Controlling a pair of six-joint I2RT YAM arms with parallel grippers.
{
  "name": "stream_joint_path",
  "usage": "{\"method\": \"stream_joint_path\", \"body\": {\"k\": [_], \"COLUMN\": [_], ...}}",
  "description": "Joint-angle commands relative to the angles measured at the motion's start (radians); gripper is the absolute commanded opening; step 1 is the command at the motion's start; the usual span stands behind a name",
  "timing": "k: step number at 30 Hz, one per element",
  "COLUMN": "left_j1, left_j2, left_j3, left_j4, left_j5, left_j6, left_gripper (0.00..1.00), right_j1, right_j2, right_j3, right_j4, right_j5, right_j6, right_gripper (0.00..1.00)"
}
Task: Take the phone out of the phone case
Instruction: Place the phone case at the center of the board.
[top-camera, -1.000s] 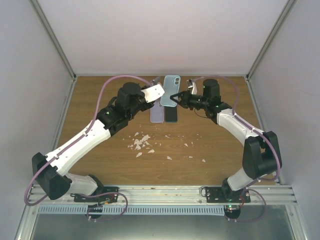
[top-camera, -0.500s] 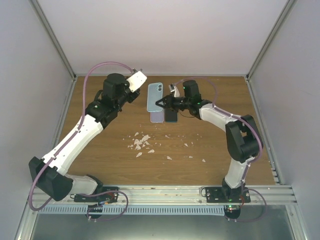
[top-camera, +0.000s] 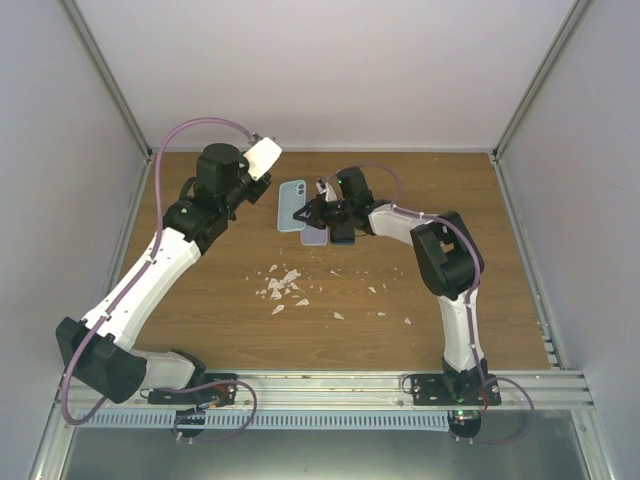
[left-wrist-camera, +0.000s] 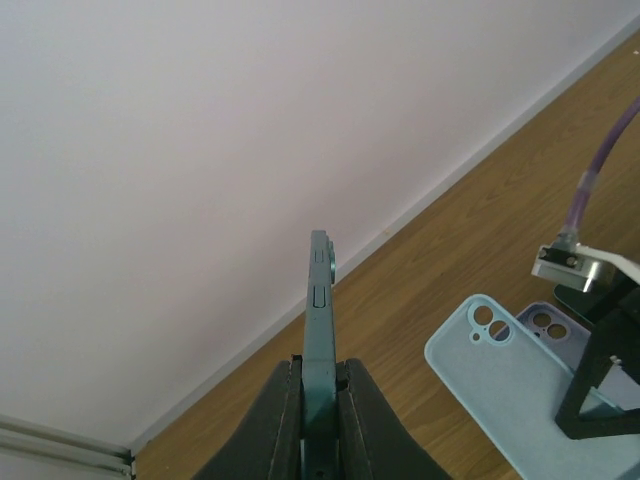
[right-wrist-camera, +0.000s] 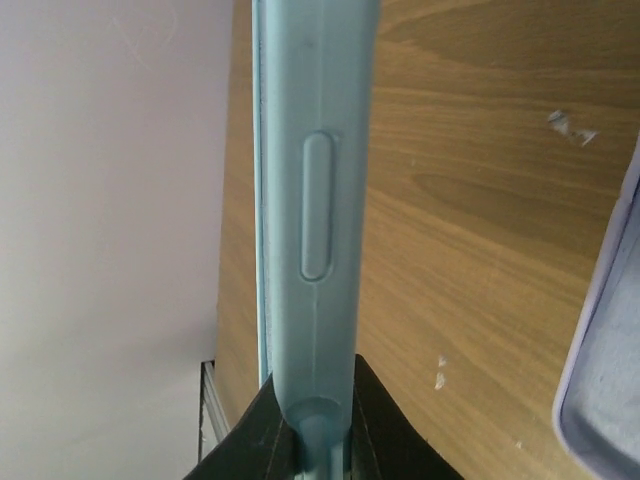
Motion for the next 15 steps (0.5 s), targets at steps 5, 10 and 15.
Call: {"method": "stream_joint_path", "body": {"k": [5,10,15], "left_j1": [0.018,0.023,0.025], "left_j2": [-0.034,-0.029,-0.023], "left_j3": [0.016,0.015,0.017], "left_j4": [0.075,0.076,0.076], "left_j5": [0.017,0.021,0.022], "left_j6": [-0.032,-0.038,-0.04], "left_gripper": [0.0,0.0,0.0], "right_j1": [0.022,0.036,0.044], "right_j2": [0.1,0.146,0.183], "right_j3": [0.105,0.132,0.167], "right_j4": [0.032,0.035,0.033], "right_j5": [-0.001,-0.007,0.002], "right_j6": [0.059,0.081,0.096], "right_gripper": [0.1,0.09,0.1]}}
